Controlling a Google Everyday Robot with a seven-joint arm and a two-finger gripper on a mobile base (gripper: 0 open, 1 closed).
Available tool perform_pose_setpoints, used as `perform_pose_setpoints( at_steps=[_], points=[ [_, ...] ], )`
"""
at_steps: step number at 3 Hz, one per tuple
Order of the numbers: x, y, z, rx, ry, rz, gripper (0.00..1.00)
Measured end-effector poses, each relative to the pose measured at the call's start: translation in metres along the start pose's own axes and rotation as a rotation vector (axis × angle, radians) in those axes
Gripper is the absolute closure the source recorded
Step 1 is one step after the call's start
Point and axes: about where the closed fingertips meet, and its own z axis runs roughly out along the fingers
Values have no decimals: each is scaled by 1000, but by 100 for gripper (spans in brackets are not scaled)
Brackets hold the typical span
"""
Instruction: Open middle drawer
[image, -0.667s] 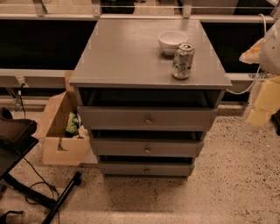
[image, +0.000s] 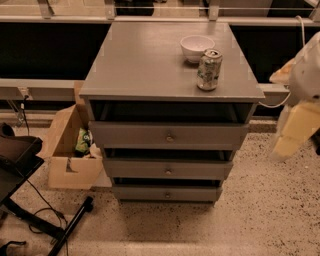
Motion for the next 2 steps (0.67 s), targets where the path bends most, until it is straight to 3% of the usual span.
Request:
perform_pose_setpoints(
  at_steps=[1, 2],
  points=[
    [4, 25, 50, 7, -23, 55, 0],
    [9, 47, 120, -6, -9, 111, 0]
  ],
)
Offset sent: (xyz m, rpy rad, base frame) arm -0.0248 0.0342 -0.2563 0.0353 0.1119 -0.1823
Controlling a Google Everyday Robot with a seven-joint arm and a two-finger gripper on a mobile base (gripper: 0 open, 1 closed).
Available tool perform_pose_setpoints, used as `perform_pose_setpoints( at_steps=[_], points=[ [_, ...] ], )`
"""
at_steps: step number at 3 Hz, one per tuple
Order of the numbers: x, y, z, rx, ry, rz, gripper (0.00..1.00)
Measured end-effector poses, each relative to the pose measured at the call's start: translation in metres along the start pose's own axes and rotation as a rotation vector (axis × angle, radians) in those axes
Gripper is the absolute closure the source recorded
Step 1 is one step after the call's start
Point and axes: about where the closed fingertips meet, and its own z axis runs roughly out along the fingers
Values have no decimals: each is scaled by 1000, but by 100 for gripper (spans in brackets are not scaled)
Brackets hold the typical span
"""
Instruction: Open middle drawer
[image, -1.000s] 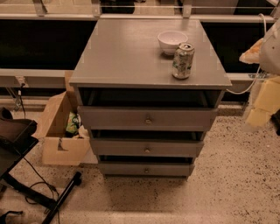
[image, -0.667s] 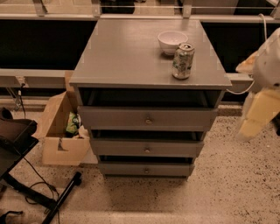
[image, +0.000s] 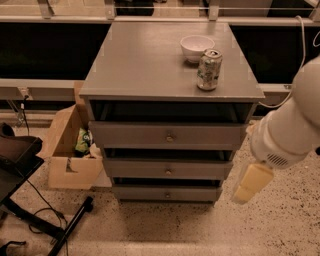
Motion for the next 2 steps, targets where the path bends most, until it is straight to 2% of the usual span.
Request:
perform_pose_setpoints(
  at_steps=[1, 2],
  points=[
    [3, 31, 107, -40, 74, 15, 0],
    [5, 43, 165, -49, 123, 31, 0]
  ],
)
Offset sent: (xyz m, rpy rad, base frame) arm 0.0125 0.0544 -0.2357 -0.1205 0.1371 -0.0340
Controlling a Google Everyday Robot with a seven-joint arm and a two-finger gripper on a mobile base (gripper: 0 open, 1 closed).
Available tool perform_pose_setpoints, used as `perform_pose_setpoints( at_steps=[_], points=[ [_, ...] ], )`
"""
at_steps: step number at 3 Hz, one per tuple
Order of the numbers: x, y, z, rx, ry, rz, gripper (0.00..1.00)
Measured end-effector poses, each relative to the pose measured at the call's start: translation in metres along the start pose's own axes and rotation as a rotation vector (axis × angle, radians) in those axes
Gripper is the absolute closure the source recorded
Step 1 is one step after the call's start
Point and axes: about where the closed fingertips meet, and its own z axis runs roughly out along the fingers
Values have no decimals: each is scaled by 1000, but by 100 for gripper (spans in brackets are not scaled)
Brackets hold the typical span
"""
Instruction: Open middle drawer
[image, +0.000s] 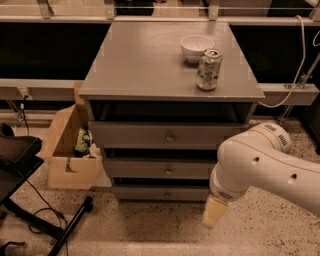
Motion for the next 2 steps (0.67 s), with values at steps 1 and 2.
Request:
perform_pose_setpoints(
  at_steps=[1, 2],
  points=[
    [0, 0, 0, 0, -1, -1, 0],
    [-26, 1, 35, -28, -7, -49, 0]
  ],
)
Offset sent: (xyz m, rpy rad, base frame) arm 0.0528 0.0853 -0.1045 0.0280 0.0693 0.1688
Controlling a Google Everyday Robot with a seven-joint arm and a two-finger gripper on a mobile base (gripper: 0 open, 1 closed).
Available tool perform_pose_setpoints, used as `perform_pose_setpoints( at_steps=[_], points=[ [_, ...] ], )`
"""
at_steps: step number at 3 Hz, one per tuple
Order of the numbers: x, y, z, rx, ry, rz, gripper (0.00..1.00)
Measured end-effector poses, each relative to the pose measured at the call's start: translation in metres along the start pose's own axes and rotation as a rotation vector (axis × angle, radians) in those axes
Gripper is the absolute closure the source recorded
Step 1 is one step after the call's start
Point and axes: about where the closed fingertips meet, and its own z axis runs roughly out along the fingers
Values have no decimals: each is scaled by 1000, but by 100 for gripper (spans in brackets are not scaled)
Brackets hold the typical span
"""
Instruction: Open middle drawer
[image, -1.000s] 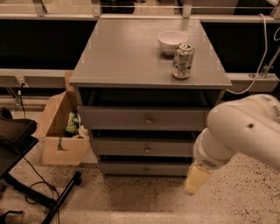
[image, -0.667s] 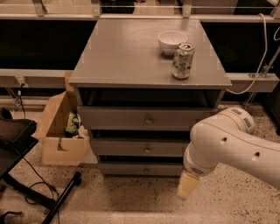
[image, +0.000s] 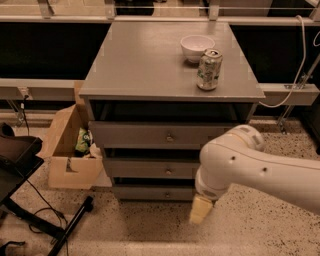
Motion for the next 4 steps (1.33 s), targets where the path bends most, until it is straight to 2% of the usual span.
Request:
perform_pose_setpoints(
  at_steps=[1, 2, 3, 4],
  points=[
    [-43, -8, 65, -28, -42, -97, 0],
    [-79, -28, 129, 30, -71, -228, 0],
    [-88, -47, 161, 77, -59, -295, 0],
    [-86, -79, 185, 112, -18, -290, 0]
  ],
)
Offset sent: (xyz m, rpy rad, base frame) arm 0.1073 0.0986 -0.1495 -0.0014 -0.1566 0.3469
